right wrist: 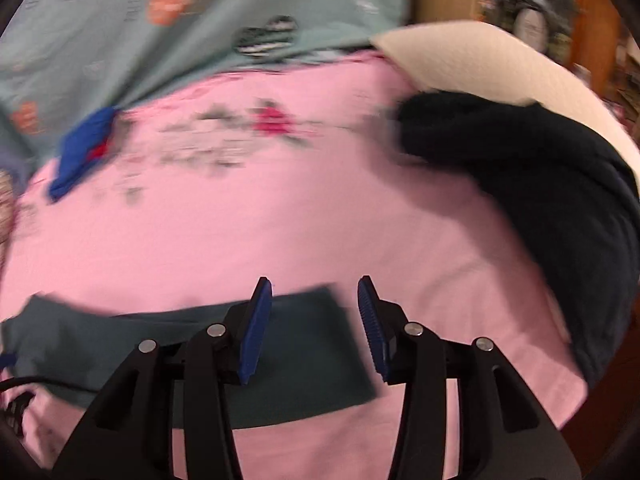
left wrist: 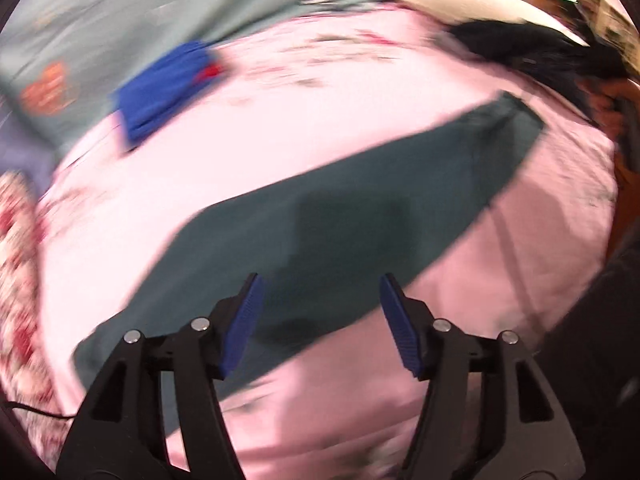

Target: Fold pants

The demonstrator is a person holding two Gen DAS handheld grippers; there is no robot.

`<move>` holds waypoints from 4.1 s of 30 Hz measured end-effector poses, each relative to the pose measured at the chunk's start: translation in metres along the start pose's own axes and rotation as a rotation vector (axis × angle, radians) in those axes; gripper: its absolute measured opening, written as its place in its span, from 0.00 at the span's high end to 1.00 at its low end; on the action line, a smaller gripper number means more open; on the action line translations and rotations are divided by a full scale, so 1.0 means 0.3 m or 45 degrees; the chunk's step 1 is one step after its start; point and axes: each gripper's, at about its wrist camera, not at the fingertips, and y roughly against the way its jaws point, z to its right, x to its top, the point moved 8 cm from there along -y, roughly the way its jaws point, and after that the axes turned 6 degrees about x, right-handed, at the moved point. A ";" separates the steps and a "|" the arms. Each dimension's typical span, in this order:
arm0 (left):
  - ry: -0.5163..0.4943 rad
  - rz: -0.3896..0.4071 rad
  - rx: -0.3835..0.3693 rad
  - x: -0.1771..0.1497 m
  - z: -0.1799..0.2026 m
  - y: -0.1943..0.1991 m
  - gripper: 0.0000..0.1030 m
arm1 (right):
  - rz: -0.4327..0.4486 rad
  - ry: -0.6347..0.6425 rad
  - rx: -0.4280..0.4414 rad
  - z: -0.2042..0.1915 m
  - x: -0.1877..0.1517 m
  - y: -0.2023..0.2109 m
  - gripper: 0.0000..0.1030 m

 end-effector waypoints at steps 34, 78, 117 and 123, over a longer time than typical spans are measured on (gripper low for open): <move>0.585 -0.174 0.090 -0.537 -1.002 -0.150 0.20 | -0.591 0.740 0.654 -1.546 -0.288 -0.541 0.63; 0.411 -0.216 -0.396 -0.085 -0.194 -0.292 0.02 | -1.298 0.481 1.362 -1.321 -0.281 -0.597 0.51; 0.077 -0.174 -0.184 -0.414 -0.601 -0.225 0.02 | -0.685 0.423 0.672 -1.019 -0.427 -0.309 0.87; -0.044 -0.164 -0.220 -0.437 -0.607 -0.210 0.02 | -0.620 0.412 0.524 -0.978 -0.452 -0.300 0.84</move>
